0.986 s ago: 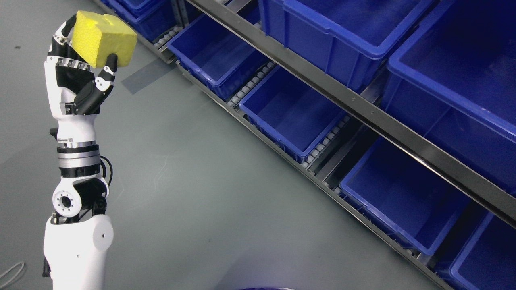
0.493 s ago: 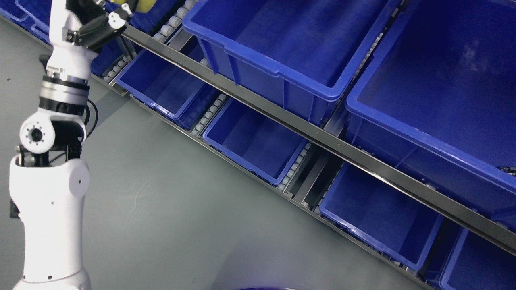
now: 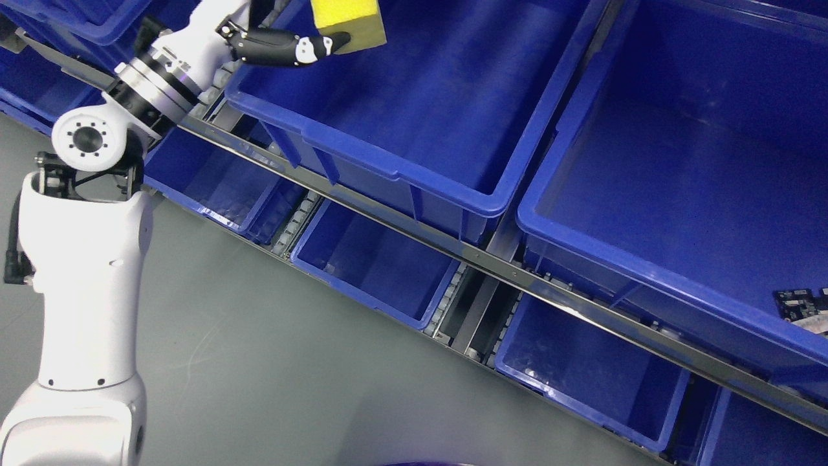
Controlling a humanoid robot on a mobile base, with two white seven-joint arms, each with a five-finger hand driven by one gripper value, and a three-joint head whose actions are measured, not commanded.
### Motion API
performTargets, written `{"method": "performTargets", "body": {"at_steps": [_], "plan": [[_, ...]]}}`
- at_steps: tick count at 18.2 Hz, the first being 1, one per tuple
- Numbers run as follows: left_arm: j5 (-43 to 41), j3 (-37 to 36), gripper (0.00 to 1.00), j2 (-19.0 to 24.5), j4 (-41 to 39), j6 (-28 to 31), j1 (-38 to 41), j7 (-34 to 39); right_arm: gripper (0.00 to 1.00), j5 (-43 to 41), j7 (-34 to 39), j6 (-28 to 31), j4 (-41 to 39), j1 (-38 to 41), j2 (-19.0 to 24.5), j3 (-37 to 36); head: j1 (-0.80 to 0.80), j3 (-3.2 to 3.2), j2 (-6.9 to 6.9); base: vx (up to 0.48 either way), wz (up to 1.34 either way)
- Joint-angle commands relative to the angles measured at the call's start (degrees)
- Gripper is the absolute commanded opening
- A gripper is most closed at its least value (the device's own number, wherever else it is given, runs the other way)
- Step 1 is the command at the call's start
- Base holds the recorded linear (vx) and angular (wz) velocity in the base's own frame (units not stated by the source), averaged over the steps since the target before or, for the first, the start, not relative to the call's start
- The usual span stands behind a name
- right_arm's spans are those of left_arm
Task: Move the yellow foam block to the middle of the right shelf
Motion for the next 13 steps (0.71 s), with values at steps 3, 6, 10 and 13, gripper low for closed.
{"method": "performTargets", "body": {"at_steps": [3,6,10,13], "plan": [[-4.9,-11.0,0.36,-9.0,4.9,0.1,-1.5,-2.6,1.0,0.2,0.0,0.0,-1.0,1.3,-1.0,-0.7,0.0,0.0,0.0,0.107,-0.16],[-7.7,-13.2,0.96,-11.1,4.7,2.6,-1.6,-2.5,1.0,0.2,0.0,0.0,-1.0,1.4,-1.0,-0.7,0.0,0.0,0.0,0.069,-0.09],[-7.8,-7.4,1.0,-11.4,3.2,3.9,-1.3,-2.1,1.0,0.2,0.0,0.0,-1.0,1.4,-1.0,-0.7,0.0,0.0,0.0,0.034,-0.03],[-4.7,-1.6,1.0,-11.4,3.2,4.0,-2.0,8.3,1.0,0.2,0.0,0.0,-1.0,1.3,-1.0,-0.7,0.0,0.0,0.0,0.004,0.0]]}}
